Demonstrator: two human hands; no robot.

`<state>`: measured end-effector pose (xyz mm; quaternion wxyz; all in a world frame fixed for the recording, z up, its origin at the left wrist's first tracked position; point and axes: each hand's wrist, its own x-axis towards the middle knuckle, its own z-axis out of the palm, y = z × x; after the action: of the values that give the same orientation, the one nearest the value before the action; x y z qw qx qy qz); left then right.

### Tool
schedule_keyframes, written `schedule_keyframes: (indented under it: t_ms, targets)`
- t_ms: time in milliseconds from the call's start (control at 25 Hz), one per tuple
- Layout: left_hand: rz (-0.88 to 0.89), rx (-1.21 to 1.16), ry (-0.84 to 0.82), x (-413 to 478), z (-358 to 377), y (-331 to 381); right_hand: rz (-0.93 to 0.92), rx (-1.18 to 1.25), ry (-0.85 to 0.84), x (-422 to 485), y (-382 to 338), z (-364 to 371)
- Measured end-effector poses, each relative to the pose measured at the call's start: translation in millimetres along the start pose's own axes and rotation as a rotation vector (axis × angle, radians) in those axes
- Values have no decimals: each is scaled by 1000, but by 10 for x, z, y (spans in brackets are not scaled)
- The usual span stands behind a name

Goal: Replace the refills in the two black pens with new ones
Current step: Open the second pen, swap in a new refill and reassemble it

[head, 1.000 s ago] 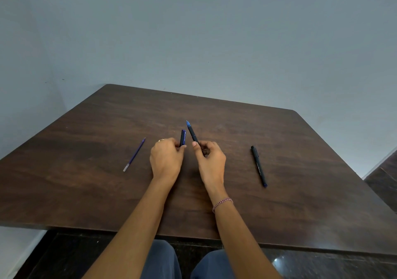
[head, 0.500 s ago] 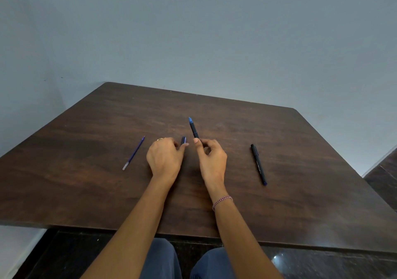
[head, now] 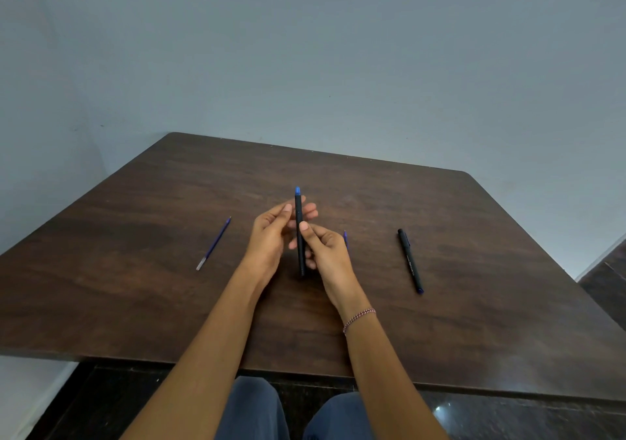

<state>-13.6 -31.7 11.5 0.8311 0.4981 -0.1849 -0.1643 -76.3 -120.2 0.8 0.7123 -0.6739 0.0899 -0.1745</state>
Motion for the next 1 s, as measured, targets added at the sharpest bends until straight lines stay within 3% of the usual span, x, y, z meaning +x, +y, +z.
schedule_keyframes:
  t_ms: [280,1000]
  targets:
    - [-69,-202,-105,1,-25,65,17,33,-93,-11,-26,-13]
    - [-44,-120,62,14,-77,27,-38,-35,-105,27,54,-36]
